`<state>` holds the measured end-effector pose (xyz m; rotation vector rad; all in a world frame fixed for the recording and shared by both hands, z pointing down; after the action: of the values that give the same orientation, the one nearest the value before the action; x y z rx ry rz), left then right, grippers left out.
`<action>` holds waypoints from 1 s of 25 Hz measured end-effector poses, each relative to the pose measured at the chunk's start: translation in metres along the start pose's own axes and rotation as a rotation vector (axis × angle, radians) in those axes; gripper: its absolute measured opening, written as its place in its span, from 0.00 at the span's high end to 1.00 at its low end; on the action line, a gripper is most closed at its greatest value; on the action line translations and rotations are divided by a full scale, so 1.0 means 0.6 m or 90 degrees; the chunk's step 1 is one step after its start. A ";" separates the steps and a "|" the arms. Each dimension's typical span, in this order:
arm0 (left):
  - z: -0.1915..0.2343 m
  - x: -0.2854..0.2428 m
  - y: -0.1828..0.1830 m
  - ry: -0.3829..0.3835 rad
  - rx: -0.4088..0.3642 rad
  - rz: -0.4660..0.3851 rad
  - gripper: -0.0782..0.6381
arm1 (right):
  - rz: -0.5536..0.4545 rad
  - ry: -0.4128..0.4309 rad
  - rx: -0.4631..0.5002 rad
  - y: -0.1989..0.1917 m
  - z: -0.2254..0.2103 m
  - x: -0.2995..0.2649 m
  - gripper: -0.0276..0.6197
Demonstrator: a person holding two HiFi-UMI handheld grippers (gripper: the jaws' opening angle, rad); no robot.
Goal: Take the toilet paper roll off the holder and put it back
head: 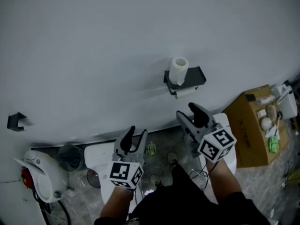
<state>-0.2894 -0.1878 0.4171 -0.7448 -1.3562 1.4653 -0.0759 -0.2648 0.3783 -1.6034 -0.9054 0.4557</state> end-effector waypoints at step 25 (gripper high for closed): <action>0.043 -0.176 0.009 0.068 -0.041 -0.013 0.66 | 0.020 0.024 0.101 0.051 -0.160 -0.205 0.39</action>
<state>-0.2778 -0.2944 0.3987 -0.8365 -1.3316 1.3522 -0.0742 -0.4212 0.3498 -1.4778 -0.7968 0.5043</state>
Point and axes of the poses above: the fingertips, and each gripper's own axes: x backward along the fingers, z to its left, y out of its top, the point moved 6 cm from there along x, backward along the fingers, and after that the axes turned 15 degrees about -z, right-handed, at the moved point
